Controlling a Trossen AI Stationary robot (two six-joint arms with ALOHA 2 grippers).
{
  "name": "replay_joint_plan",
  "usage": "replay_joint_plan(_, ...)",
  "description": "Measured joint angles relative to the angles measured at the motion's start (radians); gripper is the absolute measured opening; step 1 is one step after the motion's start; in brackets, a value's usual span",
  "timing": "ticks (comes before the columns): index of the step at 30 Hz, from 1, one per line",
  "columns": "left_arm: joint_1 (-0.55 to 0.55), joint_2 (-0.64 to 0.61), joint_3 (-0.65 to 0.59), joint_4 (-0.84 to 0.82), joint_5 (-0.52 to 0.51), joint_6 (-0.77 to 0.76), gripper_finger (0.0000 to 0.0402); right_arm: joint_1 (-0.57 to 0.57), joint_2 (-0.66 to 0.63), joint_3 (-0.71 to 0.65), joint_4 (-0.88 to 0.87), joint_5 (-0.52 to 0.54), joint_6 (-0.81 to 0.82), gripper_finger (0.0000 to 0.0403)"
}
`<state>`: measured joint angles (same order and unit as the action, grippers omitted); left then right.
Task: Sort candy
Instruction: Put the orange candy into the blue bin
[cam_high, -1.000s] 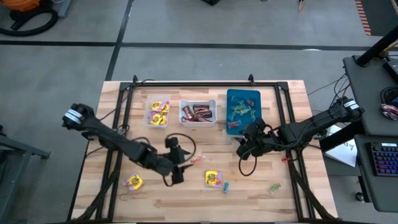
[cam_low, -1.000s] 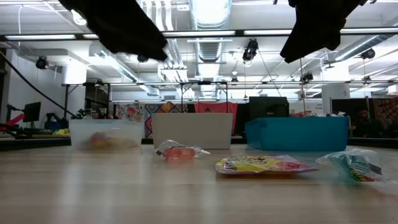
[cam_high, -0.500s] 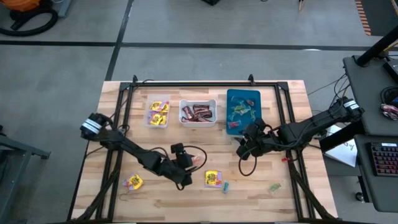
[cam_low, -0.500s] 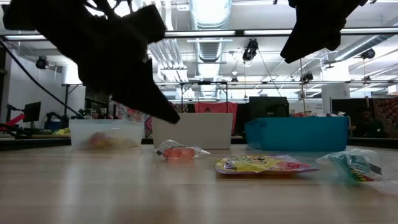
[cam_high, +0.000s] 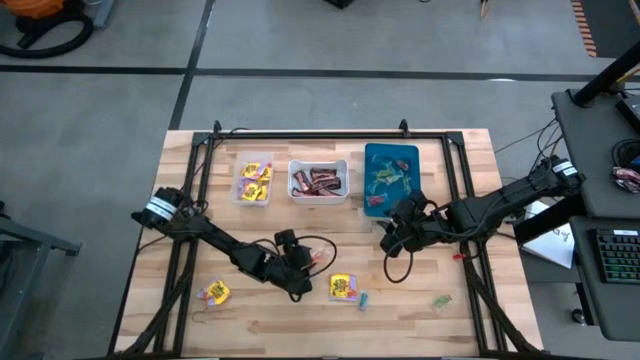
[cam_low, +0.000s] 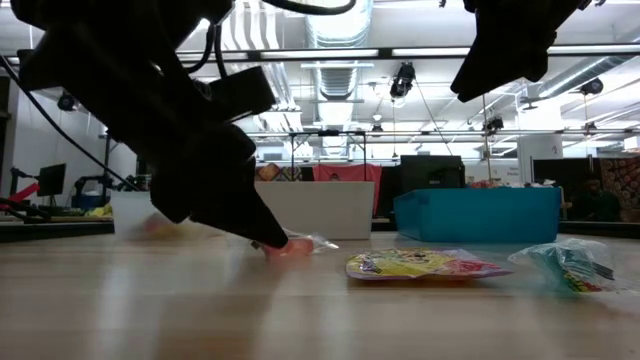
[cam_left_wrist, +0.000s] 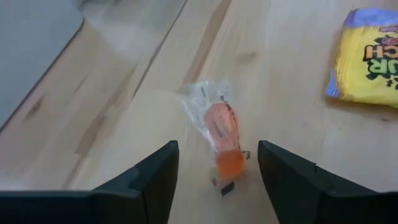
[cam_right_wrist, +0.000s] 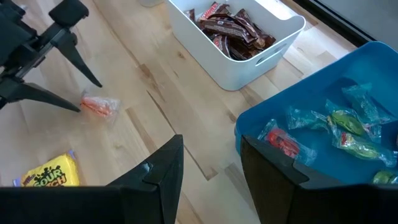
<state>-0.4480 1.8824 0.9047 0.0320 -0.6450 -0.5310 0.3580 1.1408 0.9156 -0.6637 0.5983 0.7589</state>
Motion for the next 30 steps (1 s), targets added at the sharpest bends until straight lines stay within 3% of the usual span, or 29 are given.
replay_joint_plan(17, 0.000, 0.014, 0.000, 0.002, 0.009, -0.011, 0.0032, 0.011, 0.000, -0.007, 0.023, 0.004, -0.005, 0.0150)
replay_joint_plan(24, 0.000, -0.035, 0.000, 0.023, 0.006, 0.046, 0.0011, 0.065, 0.000, -0.057, 0.242, 0.003, -0.119, 0.0150)
replay_joint_plan(30, 0.001, -0.080, 0.000, 0.180, -0.001, 0.242, 0.0012, 0.083, 0.000, -0.150, 0.500, 0.000, -0.180, 0.0150)
